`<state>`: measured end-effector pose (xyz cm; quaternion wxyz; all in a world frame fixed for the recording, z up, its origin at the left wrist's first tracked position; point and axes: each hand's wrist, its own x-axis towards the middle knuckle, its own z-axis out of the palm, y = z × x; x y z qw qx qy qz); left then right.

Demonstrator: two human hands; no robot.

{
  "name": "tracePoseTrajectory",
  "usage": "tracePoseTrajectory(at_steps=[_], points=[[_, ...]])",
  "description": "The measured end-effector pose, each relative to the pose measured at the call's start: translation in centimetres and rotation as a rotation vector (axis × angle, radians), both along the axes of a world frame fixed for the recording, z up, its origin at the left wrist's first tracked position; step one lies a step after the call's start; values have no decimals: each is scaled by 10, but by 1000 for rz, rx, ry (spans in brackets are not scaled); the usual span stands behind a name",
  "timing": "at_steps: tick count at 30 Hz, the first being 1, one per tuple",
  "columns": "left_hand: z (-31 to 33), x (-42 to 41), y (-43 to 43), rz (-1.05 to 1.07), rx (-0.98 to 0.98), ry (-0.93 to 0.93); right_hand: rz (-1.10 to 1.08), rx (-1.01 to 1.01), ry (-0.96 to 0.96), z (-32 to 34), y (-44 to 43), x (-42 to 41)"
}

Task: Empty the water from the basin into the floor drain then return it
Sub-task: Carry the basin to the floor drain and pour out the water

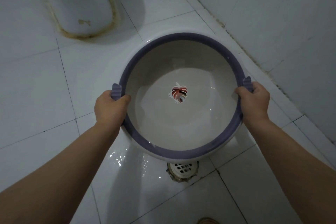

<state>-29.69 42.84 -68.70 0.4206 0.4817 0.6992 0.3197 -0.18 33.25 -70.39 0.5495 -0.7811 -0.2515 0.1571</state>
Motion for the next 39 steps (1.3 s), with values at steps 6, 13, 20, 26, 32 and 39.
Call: tracePoseTrajectory(at_steps=[6, 13, 20, 26, 32, 39], points=[[3, -2, -1, -24, 3, 7, 9, 4, 7, 3, 1, -1], [4, -4, -3, -27, 15, 4, 10, -1, 7, 5, 1, 0], [0, -7, -3, -38, 20, 26, 18, -8, 13, 4, 0, -2], [0, -6, -4, -36, 20, 13, 12, -25, 5, 4, 1, -1], [-2, -5, -5, -38, 28, 30, 14, -10, 3, 4, 1, -2], [-6, -5, -7, -43, 30, 40, 10, -2, 20, 3, -1, -2]])
